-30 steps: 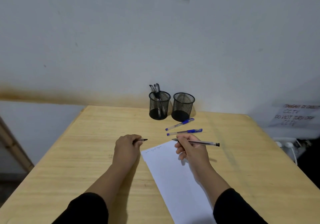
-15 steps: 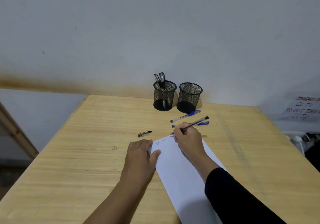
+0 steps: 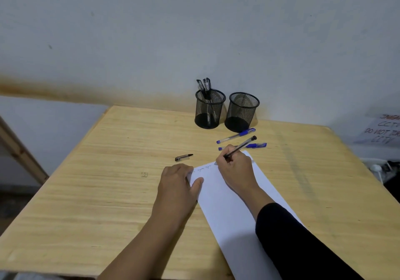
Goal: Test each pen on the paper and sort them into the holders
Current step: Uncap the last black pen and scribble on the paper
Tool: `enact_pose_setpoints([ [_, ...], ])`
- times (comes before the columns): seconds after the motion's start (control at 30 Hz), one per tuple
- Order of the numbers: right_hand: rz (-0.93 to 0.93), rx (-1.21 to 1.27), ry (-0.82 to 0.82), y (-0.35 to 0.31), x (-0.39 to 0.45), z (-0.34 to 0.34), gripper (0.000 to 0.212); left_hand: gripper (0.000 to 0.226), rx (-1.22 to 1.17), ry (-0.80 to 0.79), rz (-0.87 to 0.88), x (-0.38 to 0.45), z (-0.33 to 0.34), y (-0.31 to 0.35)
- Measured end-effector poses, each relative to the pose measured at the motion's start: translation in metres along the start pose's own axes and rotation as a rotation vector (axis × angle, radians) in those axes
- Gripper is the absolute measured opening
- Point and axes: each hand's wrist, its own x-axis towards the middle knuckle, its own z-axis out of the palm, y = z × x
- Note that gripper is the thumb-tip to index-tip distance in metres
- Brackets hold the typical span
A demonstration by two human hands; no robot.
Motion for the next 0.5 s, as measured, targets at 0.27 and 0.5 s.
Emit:
enact_pose_setpoints([
  [0.27,0.002,0.013,0.034,-0.0003,-0.0021,-0.0011,0.009,0.039,0.019,0.008,0.0,-0.0002,-0.0002,0.0003],
  [0.5,0.008,0.027,0.054,-0.0023,-0.0019,-0.0004,0.009,0.037,0.016,0.009,0.001,0.0002,0.0006,-0.0002],
])
